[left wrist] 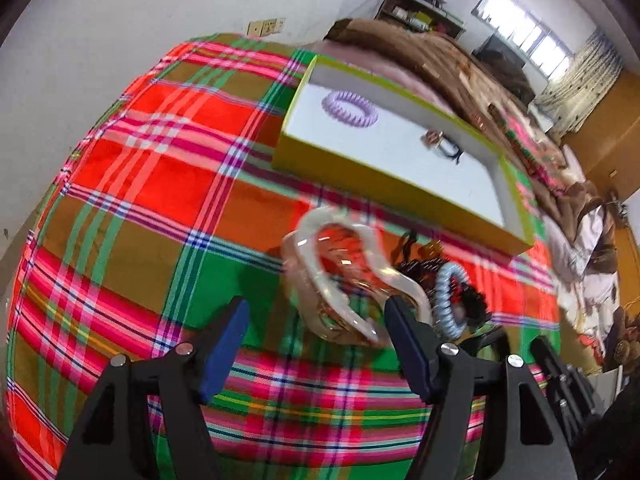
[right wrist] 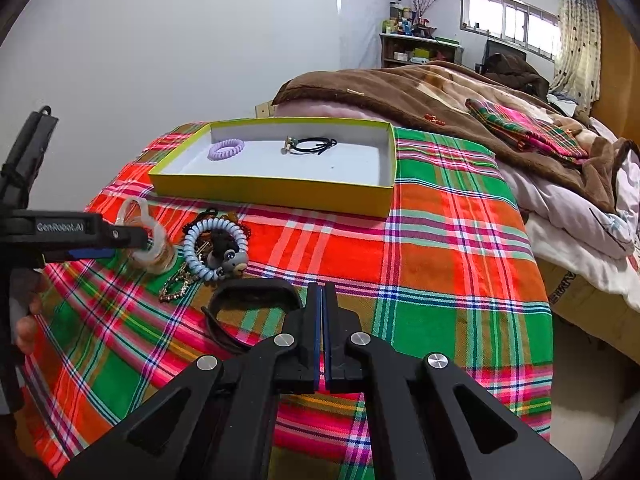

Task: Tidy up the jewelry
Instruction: 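Grasp the clear-beige hair claw clip with the left gripper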

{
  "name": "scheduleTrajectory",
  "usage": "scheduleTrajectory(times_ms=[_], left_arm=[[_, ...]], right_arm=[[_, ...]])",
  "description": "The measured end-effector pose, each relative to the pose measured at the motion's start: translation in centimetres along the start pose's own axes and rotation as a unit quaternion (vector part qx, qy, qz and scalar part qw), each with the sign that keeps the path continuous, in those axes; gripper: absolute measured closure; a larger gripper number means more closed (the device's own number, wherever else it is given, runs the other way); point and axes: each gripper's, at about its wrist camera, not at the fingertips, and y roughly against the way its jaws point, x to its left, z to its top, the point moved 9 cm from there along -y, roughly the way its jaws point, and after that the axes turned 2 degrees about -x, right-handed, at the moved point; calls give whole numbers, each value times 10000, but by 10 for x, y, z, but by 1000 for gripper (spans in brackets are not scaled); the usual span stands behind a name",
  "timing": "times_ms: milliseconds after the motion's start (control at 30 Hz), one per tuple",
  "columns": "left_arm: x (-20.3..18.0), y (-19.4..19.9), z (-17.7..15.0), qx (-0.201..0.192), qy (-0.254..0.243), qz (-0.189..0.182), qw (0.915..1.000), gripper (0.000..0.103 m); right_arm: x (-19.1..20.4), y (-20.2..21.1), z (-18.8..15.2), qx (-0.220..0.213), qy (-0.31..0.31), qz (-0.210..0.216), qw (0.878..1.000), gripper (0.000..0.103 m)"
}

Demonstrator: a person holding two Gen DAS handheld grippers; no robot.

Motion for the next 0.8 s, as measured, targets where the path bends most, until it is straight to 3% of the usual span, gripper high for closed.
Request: scheduleTrajectory(times_ms=[200,333,433,633,800], left_arm=[[17,5,1,0,-245,499,9985,32],[24,3,-1,19,-297,600,9978,32],[17,1,-2,10,-520,667,9964,33],[11,-1,-3,-53,-870,753,9933,33],[9,-2,-2,-103,-1125,831,9901,44]], right_arm=[[3,-3,-3,98,-74,320,9994,102],[8,-11,-6,273,-81,473,9985,88],[14,-18,-12,457,18,535,9975,85],[15,-31,-16,664,116,386,9970,85],[13,-32,-16,641,167,221,9976,94]])
